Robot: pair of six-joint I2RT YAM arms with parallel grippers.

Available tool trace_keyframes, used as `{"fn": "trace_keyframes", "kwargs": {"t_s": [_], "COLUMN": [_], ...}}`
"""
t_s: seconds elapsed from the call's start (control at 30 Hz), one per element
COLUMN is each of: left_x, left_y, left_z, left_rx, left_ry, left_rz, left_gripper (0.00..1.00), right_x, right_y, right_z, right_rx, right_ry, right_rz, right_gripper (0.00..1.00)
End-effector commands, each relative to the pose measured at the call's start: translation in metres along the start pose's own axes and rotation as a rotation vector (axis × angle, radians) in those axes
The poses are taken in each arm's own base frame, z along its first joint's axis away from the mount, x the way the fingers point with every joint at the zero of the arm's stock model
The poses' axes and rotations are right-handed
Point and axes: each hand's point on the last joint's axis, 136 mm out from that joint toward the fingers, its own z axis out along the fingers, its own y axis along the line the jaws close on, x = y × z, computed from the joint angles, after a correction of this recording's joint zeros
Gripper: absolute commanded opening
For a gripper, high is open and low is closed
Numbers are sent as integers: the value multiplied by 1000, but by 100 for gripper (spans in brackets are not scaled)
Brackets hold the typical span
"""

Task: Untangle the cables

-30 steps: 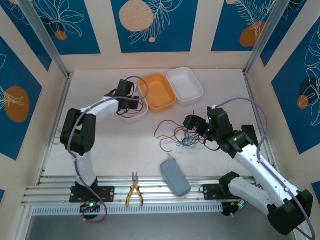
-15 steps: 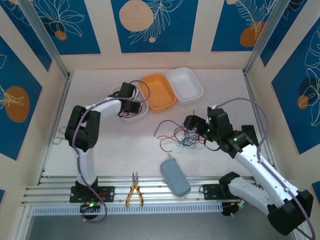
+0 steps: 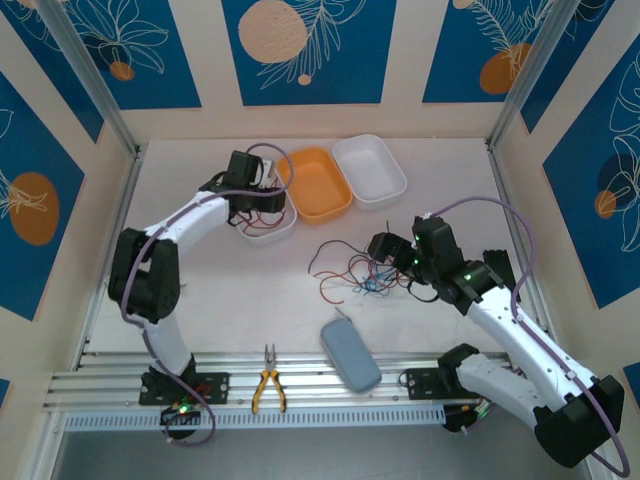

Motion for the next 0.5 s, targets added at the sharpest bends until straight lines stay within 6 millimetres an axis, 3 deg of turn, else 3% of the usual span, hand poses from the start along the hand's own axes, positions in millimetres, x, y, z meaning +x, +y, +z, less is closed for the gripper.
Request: {"fn": "trace_keyframes", "kwargs": {"t_s": [0.0, 0.2, 0.47], "left_x": [-4, -10, 3], "left_y": [5, -1, -18], "left_z": [-25, -67, -106], "left_rx": [-15, 12, 128], "left_ry": [-30, -142, -287], "left_rz": [-15, -37, -66], "left_gripper": [70, 100, 100], "right_x": [7, 13, 30], "right_y": [-9, -7, 3], "right_z": [6, 14, 40], "right_rx": [41, 97, 214], "right_ry": [23, 66, 166], "right_rz": [7, -37, -138], "right_gripper": [99, 99, 99]}}
